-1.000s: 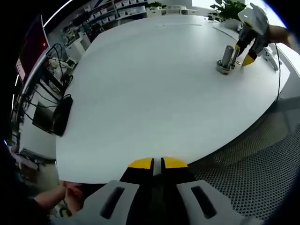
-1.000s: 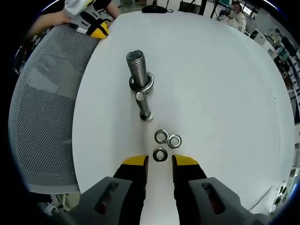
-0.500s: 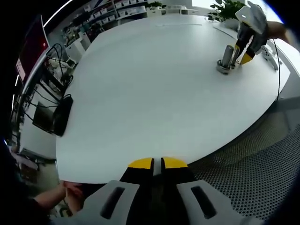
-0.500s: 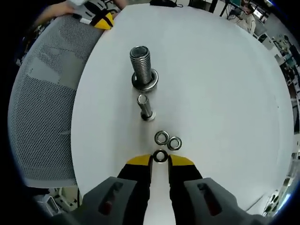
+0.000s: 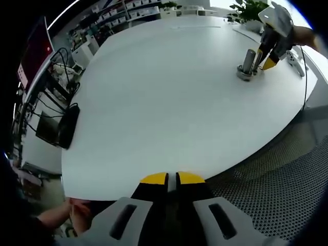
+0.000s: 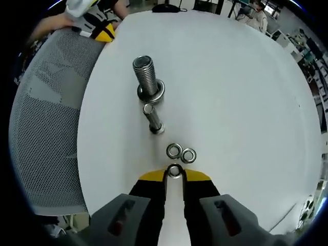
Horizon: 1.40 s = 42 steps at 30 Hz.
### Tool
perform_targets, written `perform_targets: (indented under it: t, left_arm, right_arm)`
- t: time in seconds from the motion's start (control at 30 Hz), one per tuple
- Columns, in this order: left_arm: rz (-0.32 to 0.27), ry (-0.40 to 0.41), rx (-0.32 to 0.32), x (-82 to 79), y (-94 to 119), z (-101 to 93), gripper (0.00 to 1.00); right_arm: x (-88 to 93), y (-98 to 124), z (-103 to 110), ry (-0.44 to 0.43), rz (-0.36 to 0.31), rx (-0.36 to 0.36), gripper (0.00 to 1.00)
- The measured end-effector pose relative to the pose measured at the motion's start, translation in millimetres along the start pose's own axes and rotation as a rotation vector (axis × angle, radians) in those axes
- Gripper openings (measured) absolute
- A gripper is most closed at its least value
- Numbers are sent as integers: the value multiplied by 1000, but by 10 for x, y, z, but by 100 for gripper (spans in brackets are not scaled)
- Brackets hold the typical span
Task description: Place the washer onto the threaded stud by aligning its center hole with the stud, sliding it down to the base, and recovering from edge contact or off-axis alignment until the washer reaches the visible bottom stop.
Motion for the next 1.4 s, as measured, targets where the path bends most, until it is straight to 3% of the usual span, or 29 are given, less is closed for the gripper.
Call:
perform_targets:
  t: [0.23,0.47,0.63,0.9,1.4]
  left_arm:
    - [0,1,-1,0,0,2,4]
    - [-1,0,0,0,-2,2,3]
    - [-1,-5,0,-1,-4,-1,3]
    - [1,-3,-2,0,-4,6,3]
    - [-8,-6,-9,-8,-1,15,3]
  right_arm:
    - [-79,153,71,-43,-69,-24,13]
    - [-226,330,148,-32,-112,-34,13]
    - [-297,404,192,15,-93,-41,13]
    - [-461,503,230,27,-123,-53,13]
    - [-582,411,229,58,-102,-43,14]
Point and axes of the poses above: the point that each gripper's makers call its tool centre point, and the gripper's own axes: y roughly backward along the fingers, z roughly to its left, x roughly out of its underside, the point moved 9 cm from there along y, roughly backward along the fingers, and after that the axes turned 6 degrees about -y, right-handed, at the moved point
